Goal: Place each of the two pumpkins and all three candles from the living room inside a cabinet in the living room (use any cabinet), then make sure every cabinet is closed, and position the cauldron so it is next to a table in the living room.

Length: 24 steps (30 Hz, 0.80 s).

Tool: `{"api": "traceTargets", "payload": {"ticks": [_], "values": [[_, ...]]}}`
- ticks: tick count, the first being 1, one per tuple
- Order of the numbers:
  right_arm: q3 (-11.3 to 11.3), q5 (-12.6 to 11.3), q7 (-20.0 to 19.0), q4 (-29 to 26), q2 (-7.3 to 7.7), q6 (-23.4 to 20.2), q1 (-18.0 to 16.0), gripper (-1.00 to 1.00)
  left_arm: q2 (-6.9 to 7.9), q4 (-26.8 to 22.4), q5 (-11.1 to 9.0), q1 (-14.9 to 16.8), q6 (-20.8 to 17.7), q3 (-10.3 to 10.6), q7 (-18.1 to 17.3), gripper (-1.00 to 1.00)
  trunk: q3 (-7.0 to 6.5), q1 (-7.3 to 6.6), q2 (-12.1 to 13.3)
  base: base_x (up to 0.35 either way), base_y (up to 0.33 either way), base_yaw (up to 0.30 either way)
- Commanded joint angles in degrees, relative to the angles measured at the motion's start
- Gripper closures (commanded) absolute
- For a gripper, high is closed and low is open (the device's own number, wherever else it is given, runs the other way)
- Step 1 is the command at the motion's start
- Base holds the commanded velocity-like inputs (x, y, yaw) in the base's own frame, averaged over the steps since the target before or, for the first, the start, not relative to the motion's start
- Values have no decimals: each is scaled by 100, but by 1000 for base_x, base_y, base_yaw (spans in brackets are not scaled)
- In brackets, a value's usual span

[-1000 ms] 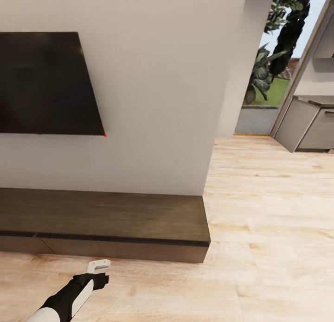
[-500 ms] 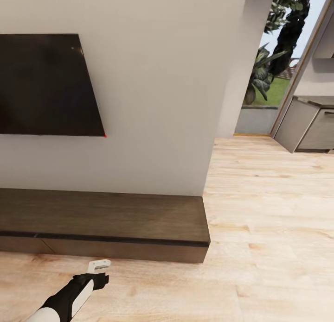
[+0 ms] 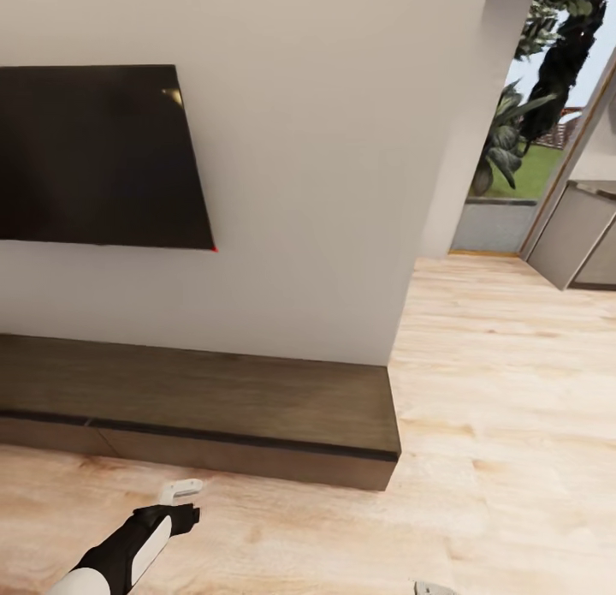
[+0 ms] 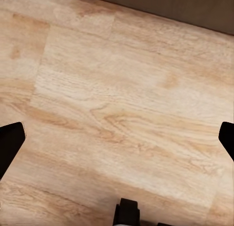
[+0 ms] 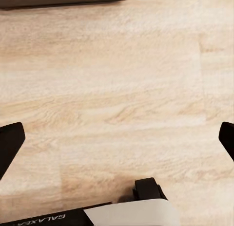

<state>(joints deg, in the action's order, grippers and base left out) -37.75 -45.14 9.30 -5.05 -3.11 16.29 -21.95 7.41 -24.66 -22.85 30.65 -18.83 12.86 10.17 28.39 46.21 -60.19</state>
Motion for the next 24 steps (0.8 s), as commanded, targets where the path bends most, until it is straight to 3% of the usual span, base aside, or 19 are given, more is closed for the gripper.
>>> {"api": "traceTargets", "payload": {"ticks": [1,19,24], "values": [[-50,-36,23,-14,0,15,-2,-100,7,-13,-60,2,-25,47,47,-100,6,0,-4,0,0,285],[-37,-71,11,-57,-6,389,-2,-100,-2,9,-50,1,233,72,105,-100,9,0,-4,0,0,292],[-33,-98,5,-55,-6,400,-2,-100,-9,714,-5,1,327,90,114,-100,19,0,-4,0,0,287]]}}
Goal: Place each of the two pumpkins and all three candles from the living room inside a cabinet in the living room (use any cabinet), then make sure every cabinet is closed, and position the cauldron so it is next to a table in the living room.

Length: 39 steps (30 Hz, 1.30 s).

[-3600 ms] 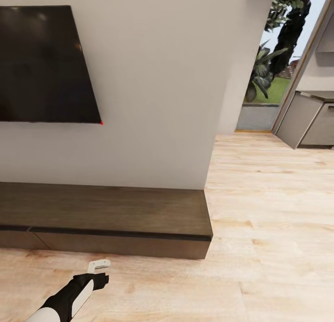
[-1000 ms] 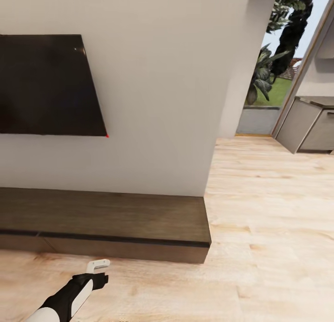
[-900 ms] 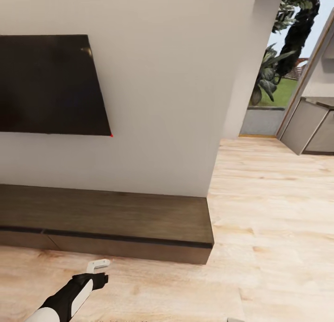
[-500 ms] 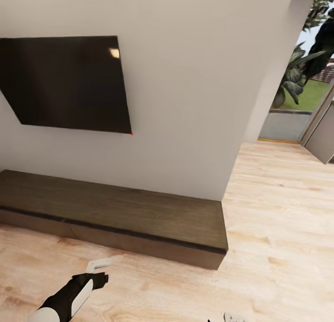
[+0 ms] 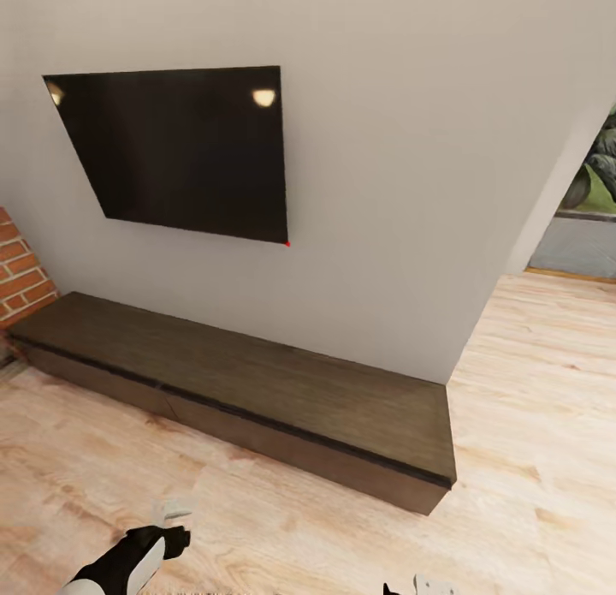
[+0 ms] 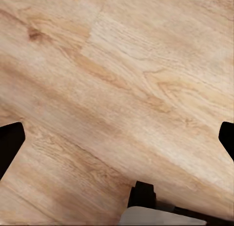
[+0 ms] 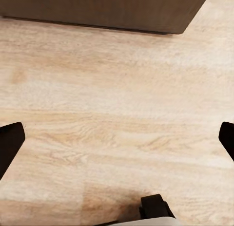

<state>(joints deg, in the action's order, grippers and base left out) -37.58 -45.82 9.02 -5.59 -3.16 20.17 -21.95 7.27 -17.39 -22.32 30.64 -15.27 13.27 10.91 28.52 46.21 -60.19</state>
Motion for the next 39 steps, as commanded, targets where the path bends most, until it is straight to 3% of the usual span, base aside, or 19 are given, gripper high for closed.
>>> {"api": "traceTargets", "payload": {"ticks": [1,4,7,9,24,39], "values": [[-49,-34,35,-1,0,12,-2,-100,9,149,-66,-1,10,49,41,-100,8,0,-4,0,0,286],[-48,-34,36,1,0,13,-2,-100,24,664,-56,-4,250,52,46,-100,14,0,-4,0,0,286],[-48,-33,36,4,0,13,-2,-100,43,1323,-80,-27,747,53,50,-100,21,0,-4,0,0,286],[-49,-22,34,5,0,13,-2,-100,59,1506,-78,-165,867,53,51,-100,25,0,-4,0,0,286],[-56,11,38,5,0,13,-2,-100,-31,1642,-110,-1127,982,53,-23,-100,58,0,-4,0,0,286],[-56,28,39,5,0,6,-2,-100,-33,1641,-106,-1209,984,53,-23,-100,90,0,-4,0,0,286]]}}
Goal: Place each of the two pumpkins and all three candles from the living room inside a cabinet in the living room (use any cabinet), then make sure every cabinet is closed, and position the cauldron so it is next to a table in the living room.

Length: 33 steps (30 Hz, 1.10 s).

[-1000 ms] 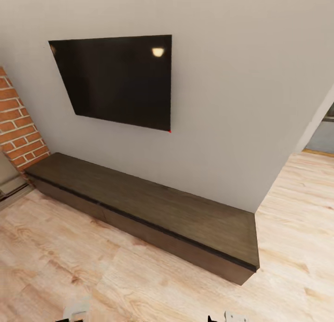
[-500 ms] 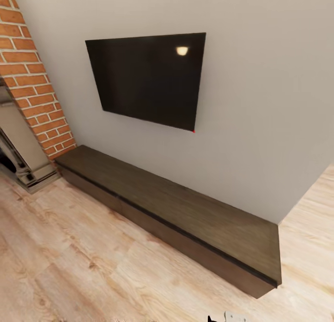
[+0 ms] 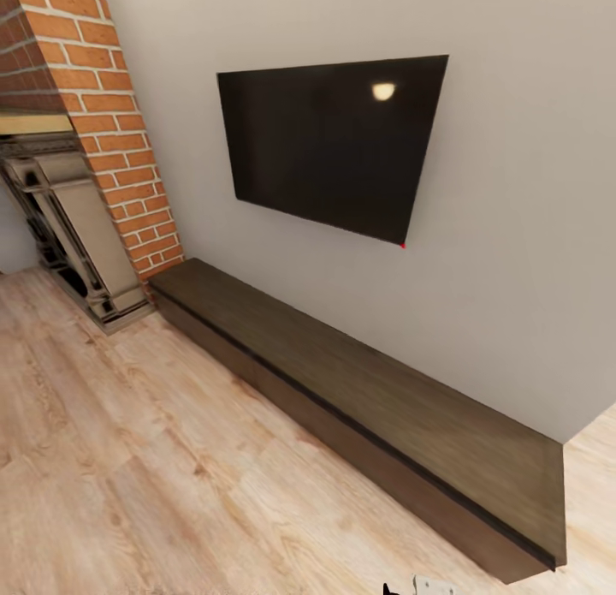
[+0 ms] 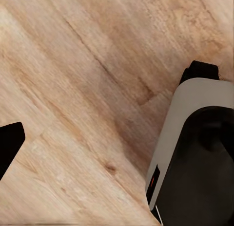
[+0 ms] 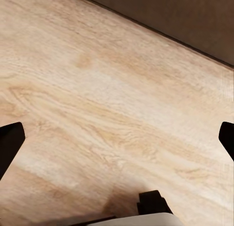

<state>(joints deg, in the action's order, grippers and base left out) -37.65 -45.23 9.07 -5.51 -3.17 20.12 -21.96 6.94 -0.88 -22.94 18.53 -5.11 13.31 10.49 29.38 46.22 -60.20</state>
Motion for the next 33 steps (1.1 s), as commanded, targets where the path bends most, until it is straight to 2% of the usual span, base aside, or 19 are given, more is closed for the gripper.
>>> {"api": "traceTargets", "payload": {"ticks": [1,33], "values": [[-50,-30,33,-3,0,11,-2,-100,0,-9,-43,2,-32,49,20,-100,7,0,-3,0,0,286],[-57,-30,33,-3,0,10,-2,-100,1,-10,-43,2,-33,49,18,-100,77,0,-3,0,0,286]]}}
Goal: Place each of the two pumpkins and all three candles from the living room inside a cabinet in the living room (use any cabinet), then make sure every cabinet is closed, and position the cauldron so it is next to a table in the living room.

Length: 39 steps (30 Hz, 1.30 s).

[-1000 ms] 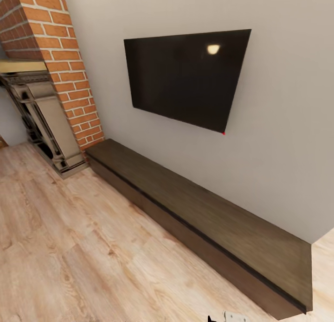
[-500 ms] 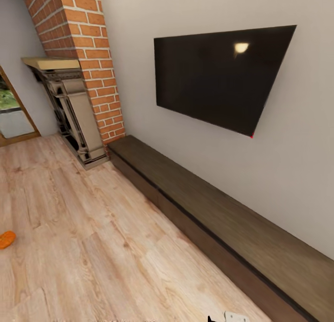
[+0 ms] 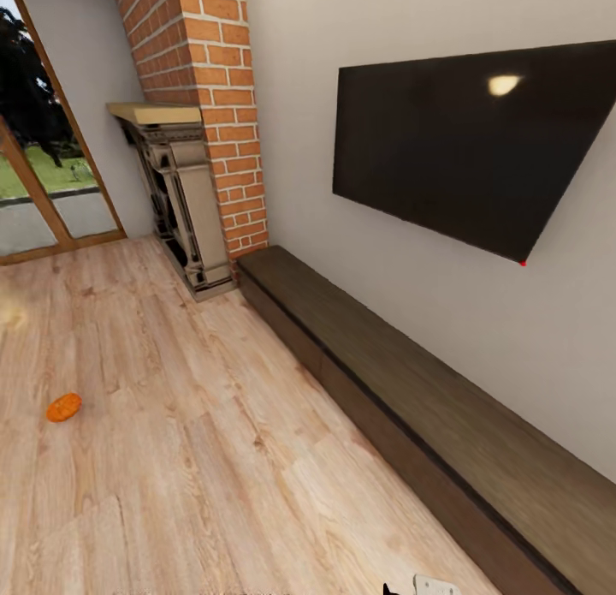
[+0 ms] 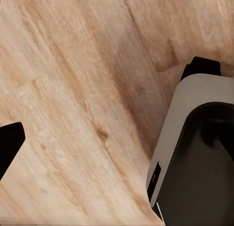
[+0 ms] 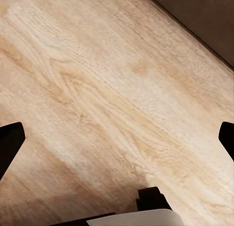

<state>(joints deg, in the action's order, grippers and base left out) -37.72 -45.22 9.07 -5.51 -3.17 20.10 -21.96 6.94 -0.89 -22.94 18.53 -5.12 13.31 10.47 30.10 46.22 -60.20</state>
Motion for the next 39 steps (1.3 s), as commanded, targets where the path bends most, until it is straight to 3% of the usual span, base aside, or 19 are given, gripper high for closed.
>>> {"api": "traceTargets", "payload": {"ticks": [1,39], "values": [[-50,-30,33,-3,0,12,-2,-100,0,-9,-43,2,-30,49,19,-100,7,0,-3,0,0,286],[-38,-46,37,-11,2,15,-2,-100,0,-8,-43,2,-31,49,19,-100,90,0,-3,0,0,286]]}}
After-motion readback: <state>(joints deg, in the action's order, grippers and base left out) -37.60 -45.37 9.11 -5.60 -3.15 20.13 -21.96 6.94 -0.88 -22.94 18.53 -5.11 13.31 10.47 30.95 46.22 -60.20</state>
